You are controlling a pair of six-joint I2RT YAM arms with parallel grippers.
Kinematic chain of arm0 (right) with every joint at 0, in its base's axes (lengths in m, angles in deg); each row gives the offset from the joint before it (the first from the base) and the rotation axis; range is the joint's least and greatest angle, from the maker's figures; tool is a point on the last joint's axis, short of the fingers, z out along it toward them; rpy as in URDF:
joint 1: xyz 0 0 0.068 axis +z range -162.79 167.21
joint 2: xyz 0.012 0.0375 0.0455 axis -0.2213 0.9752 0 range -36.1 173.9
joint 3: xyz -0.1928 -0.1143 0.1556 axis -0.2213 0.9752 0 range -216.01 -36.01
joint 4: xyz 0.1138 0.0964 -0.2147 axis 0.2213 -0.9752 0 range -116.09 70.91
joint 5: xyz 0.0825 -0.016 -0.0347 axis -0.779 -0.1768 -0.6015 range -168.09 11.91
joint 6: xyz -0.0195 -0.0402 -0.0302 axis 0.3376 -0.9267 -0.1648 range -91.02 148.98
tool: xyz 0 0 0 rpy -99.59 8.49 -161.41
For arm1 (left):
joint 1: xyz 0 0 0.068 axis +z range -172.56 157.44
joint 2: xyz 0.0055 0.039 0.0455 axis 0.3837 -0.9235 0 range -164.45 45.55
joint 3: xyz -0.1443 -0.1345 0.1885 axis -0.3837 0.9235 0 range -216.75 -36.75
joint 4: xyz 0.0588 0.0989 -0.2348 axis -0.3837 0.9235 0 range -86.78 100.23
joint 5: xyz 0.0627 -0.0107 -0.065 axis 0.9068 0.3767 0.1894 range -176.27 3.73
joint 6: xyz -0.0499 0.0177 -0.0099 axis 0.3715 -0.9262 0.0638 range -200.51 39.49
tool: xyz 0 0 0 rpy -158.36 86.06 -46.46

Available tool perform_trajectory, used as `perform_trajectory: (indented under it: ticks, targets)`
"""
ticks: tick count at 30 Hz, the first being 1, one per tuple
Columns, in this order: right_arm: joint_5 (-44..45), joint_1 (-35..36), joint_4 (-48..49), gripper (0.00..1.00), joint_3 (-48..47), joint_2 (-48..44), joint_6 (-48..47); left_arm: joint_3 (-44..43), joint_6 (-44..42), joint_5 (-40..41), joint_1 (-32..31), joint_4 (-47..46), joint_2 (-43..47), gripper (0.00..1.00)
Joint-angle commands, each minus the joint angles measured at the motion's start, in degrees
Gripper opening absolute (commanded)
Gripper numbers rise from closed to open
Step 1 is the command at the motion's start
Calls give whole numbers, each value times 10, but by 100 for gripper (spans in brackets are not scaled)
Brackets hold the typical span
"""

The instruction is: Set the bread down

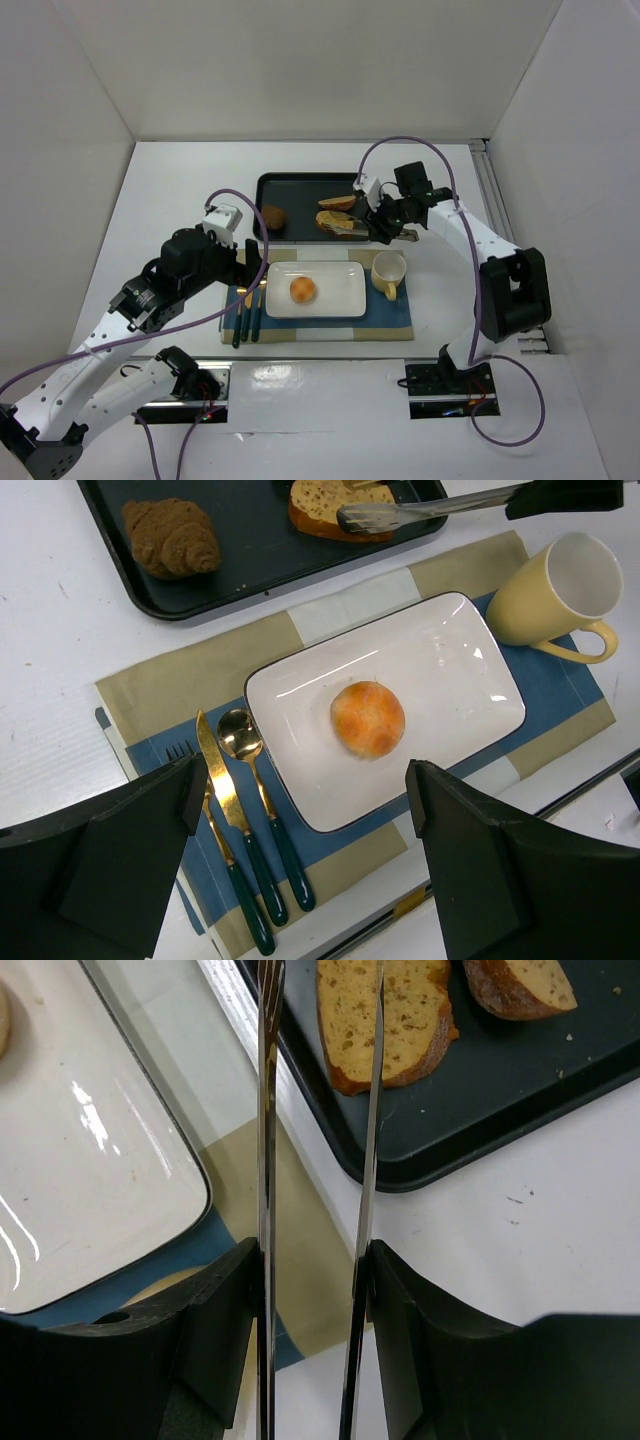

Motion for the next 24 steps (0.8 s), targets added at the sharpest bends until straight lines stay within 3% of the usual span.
perform_trajectory:
  ticks: [1,10,24]
  targets:
    - [5,-1,43,54,-32,7,7,-1,-5,4,2,-15,6,100]
    - [83,28,38,54,-45,45,2,-1,-5,-1,2,-15,11,100]
    - [209,114,-82,52,-136,127,-4,-1,-5,-1,2,-15,16,100]
